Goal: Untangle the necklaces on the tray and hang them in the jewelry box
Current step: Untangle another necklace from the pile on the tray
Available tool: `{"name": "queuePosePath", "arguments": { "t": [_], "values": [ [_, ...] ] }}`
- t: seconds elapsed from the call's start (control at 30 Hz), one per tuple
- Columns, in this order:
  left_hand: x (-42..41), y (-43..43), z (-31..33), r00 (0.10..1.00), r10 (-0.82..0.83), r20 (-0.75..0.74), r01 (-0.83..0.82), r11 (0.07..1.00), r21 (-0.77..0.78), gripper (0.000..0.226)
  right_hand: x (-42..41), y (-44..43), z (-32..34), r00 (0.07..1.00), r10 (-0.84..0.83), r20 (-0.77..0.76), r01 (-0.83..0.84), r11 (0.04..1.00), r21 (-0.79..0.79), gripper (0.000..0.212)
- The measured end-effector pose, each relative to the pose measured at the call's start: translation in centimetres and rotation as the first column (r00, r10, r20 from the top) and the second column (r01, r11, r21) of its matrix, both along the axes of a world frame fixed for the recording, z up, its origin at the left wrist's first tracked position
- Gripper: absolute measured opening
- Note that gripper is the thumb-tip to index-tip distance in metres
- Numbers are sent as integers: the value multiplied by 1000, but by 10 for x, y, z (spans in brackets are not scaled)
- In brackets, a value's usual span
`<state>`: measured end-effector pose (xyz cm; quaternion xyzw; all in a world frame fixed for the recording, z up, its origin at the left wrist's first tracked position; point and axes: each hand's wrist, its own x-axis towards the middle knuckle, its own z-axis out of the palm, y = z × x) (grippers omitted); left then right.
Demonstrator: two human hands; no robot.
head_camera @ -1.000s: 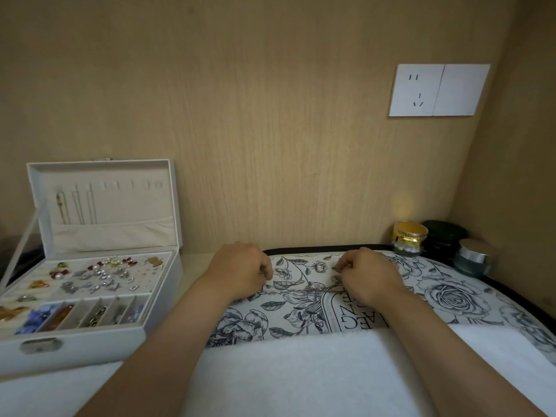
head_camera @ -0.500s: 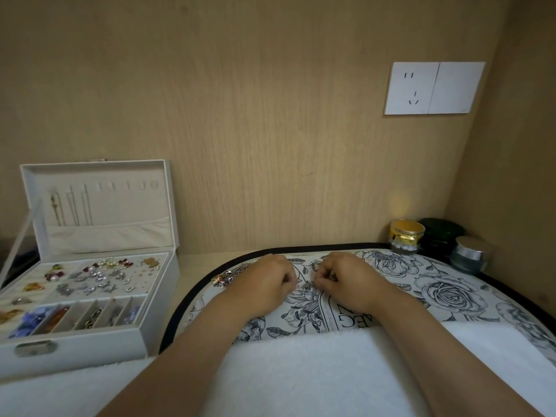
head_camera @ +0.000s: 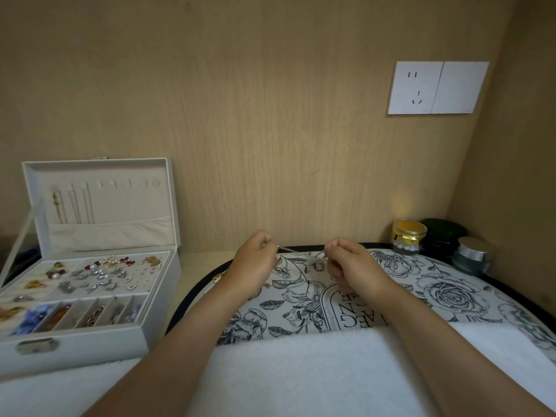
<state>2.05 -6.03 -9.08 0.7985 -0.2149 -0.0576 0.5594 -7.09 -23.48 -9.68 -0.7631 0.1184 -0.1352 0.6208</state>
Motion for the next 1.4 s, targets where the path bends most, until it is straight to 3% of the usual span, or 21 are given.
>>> {"name": "queuePosePath", "arguments": {
  "t": [0.1,0.23,0.37,0.47,0.5,0.57,0.67,0.73,0.83,0.93,1.0,1.07,1.17,1.3,1.4],
  "values": [
    [4,10,-1,963,61,264,-122,967,222,21,-2,-1,0,996,-88,17,90,989,-121,23],
    [12,20,-2,838,78,539,-364,816,448,25,2,-4,-6,980,-189,66,200,942,-268,24],
    [19,24,-7,826,60,560,-439,691,574,30,3,-8,-8,974,-196,112,221,929,-298,21],
    [16,21,-8,800,-9,600,-468,617,633,22,3,-6,-8,983,-149,104,173,946,-273,19],
    [13,19,-8,790,-31,612,-459,632,625,17,3,-5,-8,988,-120,97,142,956,-256,19],
    [9,12,-6,802,-72,594,-344,756,556,12,4,-2,-7,993,-73,89,90,973,-211,18],
    [-6,-1,-5,909,-182,374,36,930,365,23,2,2,-3,995,-15,95,27,992,-126,18],
    [-15,-9,-7,937,-289,194,234,935,266,26,1,4,1,993,13,119,-8,999,-39,17],
    [-19,-14,-14,919,-374,127,342,914,219,16,0,5,5,988,19,151,-28,998,59,16],
    [-17,-13,-13,939,-339,54,335,939,77,13,-1,5,5,986,-12,168,4,999,49,14],
    [-16,-11,-8,967,-247,62,244,968,51,14,-2,3,3,984,-51,169,61,997,-54,13],
    [-11,-5,-5,962,-167,214,134,978,161,11,0,1,-1,983,-89,159,119,975,-189,12],
    [-6,6,1,874,-228,430,45,917,395,15,1,-3,-7,982,-128,138,165,939,-303,12],
    [0,17,11,867,-266,421,-48,797,603,29,1,-5,-7,975,-177,131,213,913,-347,12],
    [3,20,14,870,-266,415,-51,789,613,29,2,-5,-8,975,-191,112,220,899,-378,12]
  ]
}}
